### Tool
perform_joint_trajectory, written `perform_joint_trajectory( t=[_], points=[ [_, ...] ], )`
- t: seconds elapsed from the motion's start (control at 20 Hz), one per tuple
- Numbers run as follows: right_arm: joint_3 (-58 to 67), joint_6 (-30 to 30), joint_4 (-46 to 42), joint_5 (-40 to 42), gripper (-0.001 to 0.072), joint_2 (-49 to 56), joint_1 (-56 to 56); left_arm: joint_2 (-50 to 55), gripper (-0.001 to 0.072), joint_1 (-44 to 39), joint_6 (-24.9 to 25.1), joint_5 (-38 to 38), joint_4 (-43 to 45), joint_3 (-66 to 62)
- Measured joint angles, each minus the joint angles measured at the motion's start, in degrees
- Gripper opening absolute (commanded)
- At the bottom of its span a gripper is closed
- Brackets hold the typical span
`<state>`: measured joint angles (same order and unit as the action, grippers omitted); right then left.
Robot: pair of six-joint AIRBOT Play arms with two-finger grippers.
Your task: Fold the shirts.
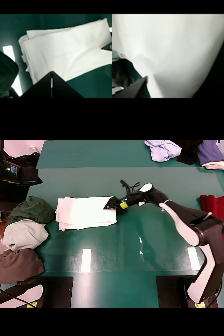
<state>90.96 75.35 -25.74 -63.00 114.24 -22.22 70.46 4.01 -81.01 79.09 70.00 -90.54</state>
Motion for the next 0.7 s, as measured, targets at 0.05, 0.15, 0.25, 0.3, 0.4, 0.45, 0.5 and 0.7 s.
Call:
perform_joint_trajectory(
  t=[0.05,0.15,0.25,0.3,0.4,0.45,0.5,0.7],
  points=[
    [1.01,-0.11,0.35,0.83,0.0022,0.68,-1.01,0.0,0.0029,0.0,0.0,0.09,-0.07,0.0],
    [2.8,-1.88,1.44,2.34,0.0013,1.4,-2.58,-0.02,0.0029,0.0,0.02,0.35,-0.11,0.0],
    [4.44,-3.76,1.4,2.34,0.0011,1.57,-3.21,0.0,0.0029,0.0,0.35,0.83,-0.13,0.02],
    [4.96,-4.42,1.46,2.16,0.001,0.98,-3.04,-0.02,0.0029,0.0,0.52,1.16,-0.13,0.02],
    [5.33,-5.27,0.87,0.63,0.001,-1.25,-1.11,-0.02,0.0029,0.0,1.01,1.46,-0.15,0.02],
    [5.2,-5.51,0.0,0.2,0.0009,-3.13,0.63,0.0,0.0029,0.0,1.25,1.55,-0.13,0.02],
    [4.76,-5.62,-0.98,-0.42,0.0009,-5.29,2.69,-0.02,0.0029,0.0,1.42,1.62,-0.13,0.02],
    [0.79,-4.72,-9.57,-2.6,0.001,-16.2,14.82,-0.02,0.0029,0.0,1.73,1.86,-0.15,0.02]
  ],
)
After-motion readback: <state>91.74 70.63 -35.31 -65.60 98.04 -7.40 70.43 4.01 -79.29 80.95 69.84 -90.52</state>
